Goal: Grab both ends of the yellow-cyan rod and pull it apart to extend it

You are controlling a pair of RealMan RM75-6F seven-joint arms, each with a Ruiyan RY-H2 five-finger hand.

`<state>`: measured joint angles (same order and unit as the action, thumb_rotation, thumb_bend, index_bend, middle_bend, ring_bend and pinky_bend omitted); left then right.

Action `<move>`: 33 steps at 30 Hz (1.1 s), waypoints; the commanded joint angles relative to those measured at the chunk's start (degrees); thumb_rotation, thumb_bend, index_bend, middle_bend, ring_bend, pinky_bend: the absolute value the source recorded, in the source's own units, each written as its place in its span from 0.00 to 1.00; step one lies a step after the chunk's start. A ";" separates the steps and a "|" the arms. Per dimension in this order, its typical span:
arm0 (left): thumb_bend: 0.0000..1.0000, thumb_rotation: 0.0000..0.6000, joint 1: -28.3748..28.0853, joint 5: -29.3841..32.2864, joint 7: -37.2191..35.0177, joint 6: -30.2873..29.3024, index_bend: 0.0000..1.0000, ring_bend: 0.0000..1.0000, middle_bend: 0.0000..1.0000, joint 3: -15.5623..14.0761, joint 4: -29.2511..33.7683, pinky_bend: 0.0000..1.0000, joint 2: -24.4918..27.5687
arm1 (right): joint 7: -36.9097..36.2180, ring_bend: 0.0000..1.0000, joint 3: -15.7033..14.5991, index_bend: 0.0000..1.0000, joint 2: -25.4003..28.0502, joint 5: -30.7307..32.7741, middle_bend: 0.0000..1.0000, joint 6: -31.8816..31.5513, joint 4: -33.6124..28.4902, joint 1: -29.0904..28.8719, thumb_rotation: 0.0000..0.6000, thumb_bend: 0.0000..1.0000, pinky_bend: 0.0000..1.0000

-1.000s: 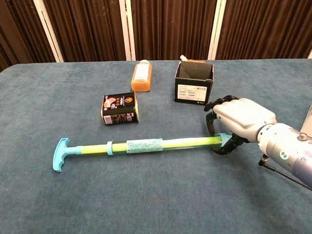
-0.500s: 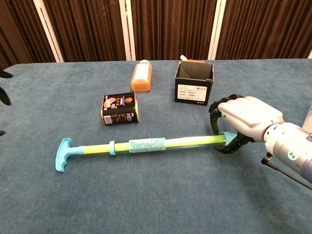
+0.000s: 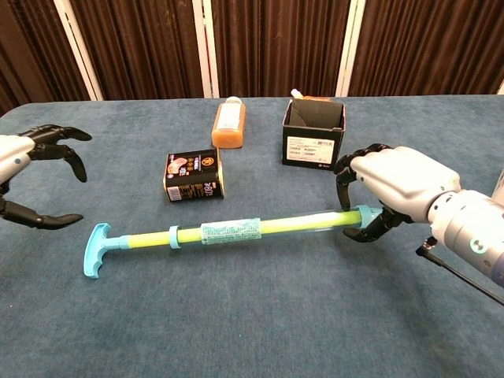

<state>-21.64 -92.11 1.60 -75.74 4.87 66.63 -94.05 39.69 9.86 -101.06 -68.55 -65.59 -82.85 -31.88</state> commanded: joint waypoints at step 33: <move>0.12 1.00 -5.66 1.13 2.64 4.30 0.53 0.05 0.13 -1.43 -17.30 0.16 -16.17 | -1.44 0.14 -0.74 0.75 4.44 0.95 0.20 -1.13 -6.54 0.10 1.00 0.34 0.09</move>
<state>-27.16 -91.06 4.24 -71.57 3.57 49.61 -109.94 38.27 9.16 -96.69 -67.55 -66.66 -89.31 -31.81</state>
